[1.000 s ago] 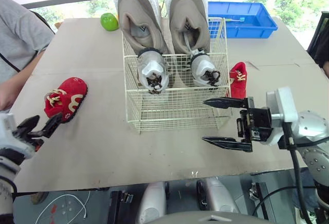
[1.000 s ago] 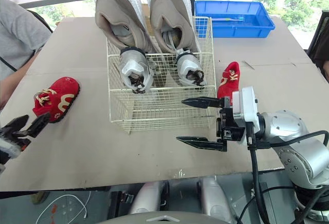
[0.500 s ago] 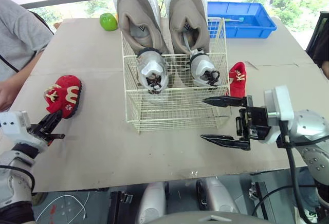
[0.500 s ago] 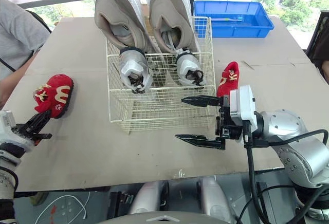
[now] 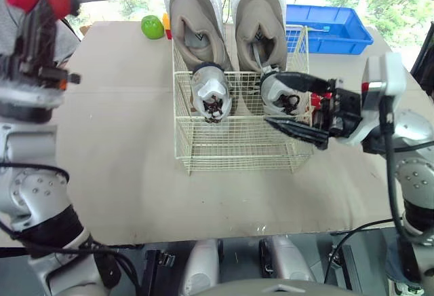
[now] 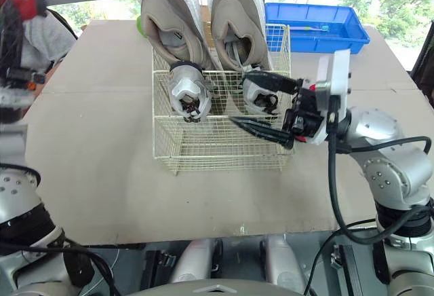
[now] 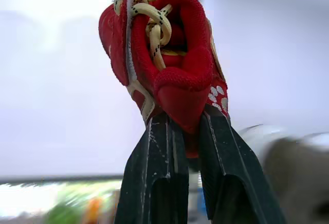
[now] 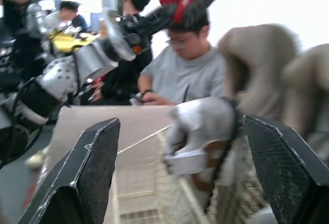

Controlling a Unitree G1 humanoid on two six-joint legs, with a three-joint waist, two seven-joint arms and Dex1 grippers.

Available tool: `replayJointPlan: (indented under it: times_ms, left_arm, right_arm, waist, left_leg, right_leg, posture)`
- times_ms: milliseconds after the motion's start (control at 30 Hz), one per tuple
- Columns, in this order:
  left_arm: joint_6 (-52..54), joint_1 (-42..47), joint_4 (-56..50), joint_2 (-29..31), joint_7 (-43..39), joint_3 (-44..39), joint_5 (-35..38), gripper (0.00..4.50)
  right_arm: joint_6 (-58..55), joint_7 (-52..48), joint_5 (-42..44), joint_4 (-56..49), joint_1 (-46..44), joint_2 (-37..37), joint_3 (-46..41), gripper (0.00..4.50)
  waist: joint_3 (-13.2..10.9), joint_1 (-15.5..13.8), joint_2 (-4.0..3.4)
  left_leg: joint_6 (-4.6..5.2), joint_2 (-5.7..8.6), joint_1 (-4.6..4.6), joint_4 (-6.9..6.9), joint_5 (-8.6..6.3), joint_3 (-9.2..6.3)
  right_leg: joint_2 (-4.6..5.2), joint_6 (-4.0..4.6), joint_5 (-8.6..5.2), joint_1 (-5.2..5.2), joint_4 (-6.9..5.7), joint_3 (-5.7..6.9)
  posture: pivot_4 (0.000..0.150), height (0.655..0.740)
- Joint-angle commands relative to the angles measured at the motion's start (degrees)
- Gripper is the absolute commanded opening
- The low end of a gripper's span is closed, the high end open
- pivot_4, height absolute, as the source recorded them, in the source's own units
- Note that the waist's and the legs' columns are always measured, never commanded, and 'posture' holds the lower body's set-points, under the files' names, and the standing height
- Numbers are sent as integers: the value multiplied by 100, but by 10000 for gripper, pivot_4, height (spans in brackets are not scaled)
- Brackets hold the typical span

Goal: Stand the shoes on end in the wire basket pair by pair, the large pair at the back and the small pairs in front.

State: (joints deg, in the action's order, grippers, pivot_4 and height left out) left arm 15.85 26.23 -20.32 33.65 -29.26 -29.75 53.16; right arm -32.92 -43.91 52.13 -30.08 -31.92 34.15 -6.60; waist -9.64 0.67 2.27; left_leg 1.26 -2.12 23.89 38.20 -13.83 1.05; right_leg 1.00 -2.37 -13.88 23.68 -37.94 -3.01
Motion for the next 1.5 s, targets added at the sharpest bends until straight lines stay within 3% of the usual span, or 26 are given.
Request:
replayJointPlan:
  times_ms: [33,133,300,433,600,800,1000,1133,1267,1333,1367,1400,1467,1500]
  left_arm:
    - [125,435,-284,339,-760,592,64,960]
    - [135,809,-80,648,-1785,1138,-82,960]
    - [-162,1217,492,1018,-3232,1678,-550,960]
    - [-1369,1865,1435,1083,-4967,2525,-1593,960]
    - [-2855,2300,2332,833,-6169,2999,-2280,960]
    - [-4509,2678,2902,855,-6324,3402,-2410,960]
    - [-5282,3005,3180,628,-6323,3313,-2417,960]
    - [-5690,3081,3235,553,-6253,3212,-2461,960]
    - [-5480,2997,3121,534,-6031,3118,-2312,960]
    - [-4810,2830,2891,634,-5863,3072,-2082,11361]
    - [-4458,2734,2777,685,-5787,3060,-1989,14108]
    - [-3937,2599,2611,724,-5568,3011,-1801,20118]
    - [-2667,2340,2195,777,-4856,2846,-1243,30335]
    - [-1553,2138,1899,943,-4270,2749,-585,33954]
  right_arm:
    - [-524,333,913,162,-626,500,-768,36791]
    - [-1134,486,1784,695,-1236,1205,-1306,36791]
    - [-1614,546,2179,1052,-1728,1951,-1525,36791]
    - [-2440,293,2174,1041,-2344,2706,-832,36791]
    - [-2921,-310,1922,1176,-3000,2760,22,36791]
    - [-3522,-942,1339,1389,-3339,2735,1007,36791]
    - [-3577,-1597,624,1664,-3387,2652,1593,36791]
    - [-3494,-1867,279,1823,-3392,2547,1699,24606]
    - [-3487,-2094,189,1807,-3336,2418,1573,6929]
    - [-3521,-2065,203,1807,-3285,2316,1453,3219]
    - [-3530,-2037,207,1811,-3257,2268,1393,2919]
    - [-3552,-1985,213,1818,-3216,2224,1327,2905]
    - [-3597,-1891,215,1824,-3125,2160,1199,2838]
    - [-3645,-1808,289,1828,-3059,2098,1055,2795]
  waist:
    - [-3,7,-4]
    - [-24,9,-28]
    - [-34,24,-52]
    - [-53,18,-84]
    - [-58,28,-92]
    - [-58,7,-97]
    - [-58,-6,-98]
    - [-59,0,-99]
    - [-59,5,-99]
    - [-59,10,-100]
    - [-59,14,-100]
    - [-59,18,-100]
    - [-59,24,-100]
    - [-59,30,-100]
  left_leg:
    - [0,-1,0,0,0,0]
    - [1,-2,0,0,1,15]
    - [1,-2,-7,-11,0,23]
    - [1,-6,-3,-11,1,23]
    - [2,-8,-1,-9,0,39]
    - [2,-17,38,3,0,34]
    - [3,-13,100,26,1,28]
    - [3,-12,101,25,1,27]
    - [3,-12,100,24,1,26]
    - [3,-12,100,24,1,25]
    - [3,-15,100,24,1,24]
    - [3,-17,99,24,1,23]
    - [3,-19,98,23,1,17]
    - [3,-20,97,23,1,13]
  right_leg:
    - [-6,0,0,0,-2,4]
    - [-13,2,-1,0,-3,11]
    - [-36,5,-4,1,3,4]
    - [-51,7,-4,9,-1,-1]
    - [-48,7,-5,14,4,-15]
    - [-42,5,-3,50,-2,-9]
    - [-34,0,0,100,-14,-1]
    - [-34,0,0,101,-14,1]
    - [-40,0,0,102,-16,2]
    - [-40,0,0,103,-19,2]
    - [-40,0,0,104,-20,1]
    - [-39,0,0,104,-21,1]
    - [-40,0,0,105,-23,0]
    - [-38,-1,0,105,-28,1]
  posture:
    - [1500,7400]
    - [1500,7400]
    - [1500,7400]
    - [1500,7400]
    - [1500,7400]
    - [1500,7400]
    - [1500,7400]
    - [1500,7400]
    - [1500,7400]
    - [1500,7400]
    - [1500,7400]
    - [1500,7400]
    - [1500,7400]
    - [1500,7400]
